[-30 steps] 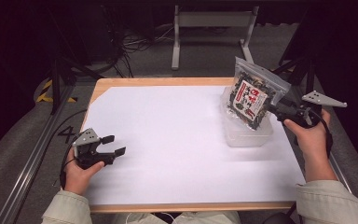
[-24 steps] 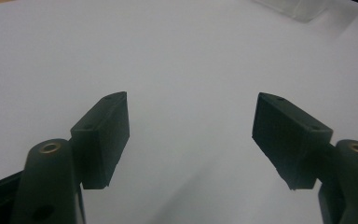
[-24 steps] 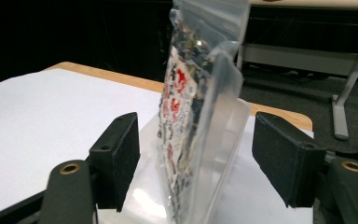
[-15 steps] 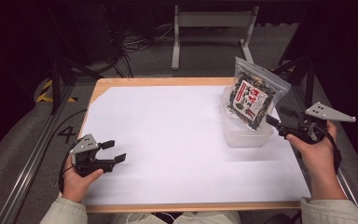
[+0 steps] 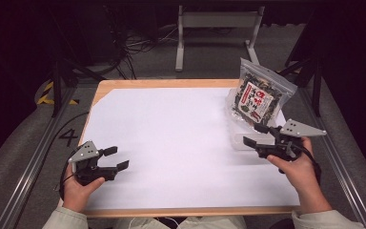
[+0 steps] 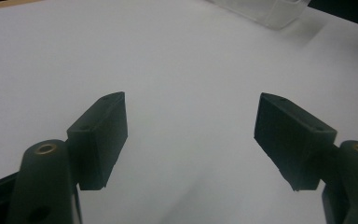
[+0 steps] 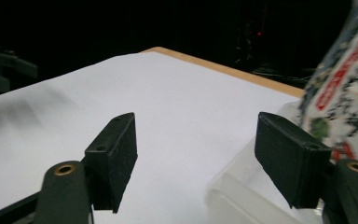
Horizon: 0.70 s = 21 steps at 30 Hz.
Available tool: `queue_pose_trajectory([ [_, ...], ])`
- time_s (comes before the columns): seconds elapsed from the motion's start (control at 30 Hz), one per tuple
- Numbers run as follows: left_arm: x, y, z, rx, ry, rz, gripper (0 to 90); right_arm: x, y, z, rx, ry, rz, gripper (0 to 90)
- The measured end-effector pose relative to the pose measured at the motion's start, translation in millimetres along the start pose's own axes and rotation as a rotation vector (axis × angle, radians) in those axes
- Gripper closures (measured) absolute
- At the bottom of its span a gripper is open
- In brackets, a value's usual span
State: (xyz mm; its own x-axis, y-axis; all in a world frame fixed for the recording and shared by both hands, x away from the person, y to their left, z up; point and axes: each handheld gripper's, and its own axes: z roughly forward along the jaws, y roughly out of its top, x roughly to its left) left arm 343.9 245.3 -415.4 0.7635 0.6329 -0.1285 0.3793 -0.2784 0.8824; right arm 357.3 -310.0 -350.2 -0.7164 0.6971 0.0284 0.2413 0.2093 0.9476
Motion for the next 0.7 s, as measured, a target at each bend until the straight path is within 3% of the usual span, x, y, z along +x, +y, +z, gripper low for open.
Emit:
queue_pose_trajectory([
  [0.23, 0.0, -1.0, 1.0, -0.008, -0.009, -0.001, 26.4, 11.5, -23.4, 24.8, 0.028, 0.066, 0.015, 29.9],
  [0.5, -1.1, -2.9, 3.9, -0.018, -0.02, -0.006, 26.3, 20.4, -46.1, 40.5, 0.038, 0.109, -0.012, 29.9],
  [0.7, 0.2, -4.8, 5.7, -0.015, -0.023, -0.003, 26.3, 26.3, -61.1, 52.3, 0.084, 0.119, -0.017, 29.8],
])
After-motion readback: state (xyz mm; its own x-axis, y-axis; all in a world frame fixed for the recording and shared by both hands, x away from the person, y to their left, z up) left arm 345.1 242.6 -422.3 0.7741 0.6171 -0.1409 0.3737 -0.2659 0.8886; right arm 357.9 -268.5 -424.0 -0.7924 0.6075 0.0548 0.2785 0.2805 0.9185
